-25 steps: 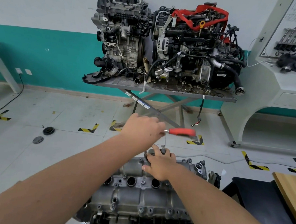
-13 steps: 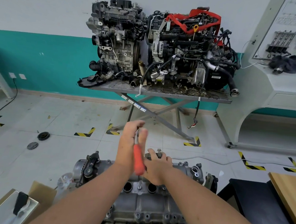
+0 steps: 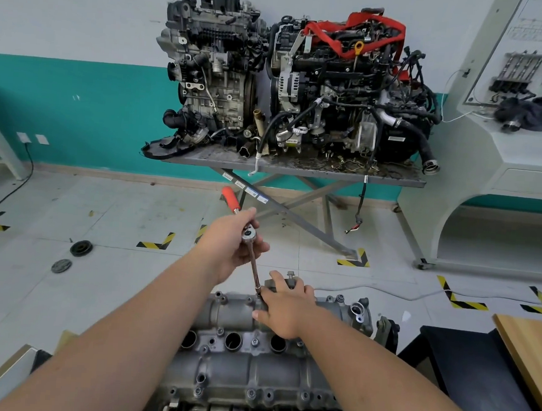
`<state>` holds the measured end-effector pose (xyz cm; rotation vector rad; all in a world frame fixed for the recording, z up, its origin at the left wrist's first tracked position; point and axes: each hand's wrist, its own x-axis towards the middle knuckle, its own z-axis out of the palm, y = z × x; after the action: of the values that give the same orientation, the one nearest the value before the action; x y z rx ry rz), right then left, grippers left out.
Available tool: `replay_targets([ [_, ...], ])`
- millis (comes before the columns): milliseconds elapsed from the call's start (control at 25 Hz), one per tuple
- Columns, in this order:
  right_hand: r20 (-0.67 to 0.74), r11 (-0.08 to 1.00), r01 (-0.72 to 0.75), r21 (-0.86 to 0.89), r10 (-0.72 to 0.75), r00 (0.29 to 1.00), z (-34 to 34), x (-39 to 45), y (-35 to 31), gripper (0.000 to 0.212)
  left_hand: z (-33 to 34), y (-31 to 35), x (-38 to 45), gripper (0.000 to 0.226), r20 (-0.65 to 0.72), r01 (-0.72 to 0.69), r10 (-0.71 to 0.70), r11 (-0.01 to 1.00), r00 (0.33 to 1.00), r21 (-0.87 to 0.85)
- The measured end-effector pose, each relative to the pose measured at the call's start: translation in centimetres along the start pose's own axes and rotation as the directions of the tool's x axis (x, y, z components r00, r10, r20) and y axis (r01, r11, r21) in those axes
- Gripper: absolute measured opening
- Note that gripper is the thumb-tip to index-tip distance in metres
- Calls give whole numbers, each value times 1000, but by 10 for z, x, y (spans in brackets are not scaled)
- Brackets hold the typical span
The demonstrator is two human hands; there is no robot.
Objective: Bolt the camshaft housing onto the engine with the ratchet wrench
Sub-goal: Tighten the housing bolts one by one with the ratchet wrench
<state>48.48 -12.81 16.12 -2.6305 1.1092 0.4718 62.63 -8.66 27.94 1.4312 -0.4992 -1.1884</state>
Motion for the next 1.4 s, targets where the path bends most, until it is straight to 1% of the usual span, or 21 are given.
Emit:
replay_targets([
  [120,2,1000,2,5,-2,1000,1,1,1,58,3,19,-5,19,91,-42,3,899,996,436],
  [200,6,1000,-1,-3,1,1000,1,2,1,58,10,27,-8,16,157,-152,57,700,986,698],
  [240,4,1000,0,-4,0,1000,1,2,1,58,13,30,-8,15,187,-222,119,543,975,810],
  [280,0,1000,0,-2,0,1000,1,2,1,59,17,33,-9,16,216,-271,190,339,958,901],
  [360,-4,1000,-2,-2,2,1000,1,3,1,59,22,32,-10,24,294,-269,347,-119,891,956],
  [400,-6,1000,-5,-7,5,1000,2,3,1,59,22,27,-11,27,371,-269,416,-284,830,920],
  [440,-10,1000,-9,-11,9,1000,3,3,1,60,19,20,-11,31,471,-303,467,-392,748,869],
  [480,-18,1000,-12,-16,11,1000,3,3,0,60,15,10,-12,36,577,-369,511,-455,637,810],
  [560,-40,999,-9,-35,7,999,3,2,-1,60,3,-12,-14,47,677,-477,652,-501,341,722],
  [600,-48,999,-4,-41,2,999,3,2,-1,61,0,-21,-12,51,646,-499,731,-485,218,718],
  [640,-48,999,1,-36,-3,999,2,2,-1,62,-1,-27,-9,54,587,-511,792,-439,168,739],
  [680,-38,1000,6,-23,-6,999,2,1,0,63,-1,-32,-7,57,525,-519,832,-372,181,769],
  [760,-31,1000,20,3,-20,999,2,0,2,64,4,-45,-7,60,390,-562,871,-170,300,809],
  [840,-40,999,27,20,-26,999,2,-1,2,63,6,-53,-10,55,232,-663,832,200,504,721],
  [920,-26,1000,13,13,-13,1000,1,-1,1,61,12,-57,-13,42,85,-681,738,563,669,468],
  [1000,-12,1000,-2,-26,2,1000,1,0,0,60,23,-57,-13,38,-57,-591,611,783,790,196],
  [1040,-15,999,-5,-34,4,1000,1,1,0,61,27,-52,-10,42,-115,-492,495,869,861,59],
  [1080,-20,999,-4,-35,4,1000,2,1,0,61,29,-48,-8,47,-138,-388,376,918,916,-75],
  [1160,-25,1000,0,-30,0,1000,4,2,1,62,25,-45,-6,53,-123,-277,254,930,959,-241],
  [1240,-17,1000,-2,-20,1,1000,4,3,2,61,17,-39,-2,53,-114,-205,181,944,977,-260],
  [1400,-2,1000,0,-7,0,1000,3,3,2,62,4,-19,-1,40,-92,-86,73,985,993,-149],
])
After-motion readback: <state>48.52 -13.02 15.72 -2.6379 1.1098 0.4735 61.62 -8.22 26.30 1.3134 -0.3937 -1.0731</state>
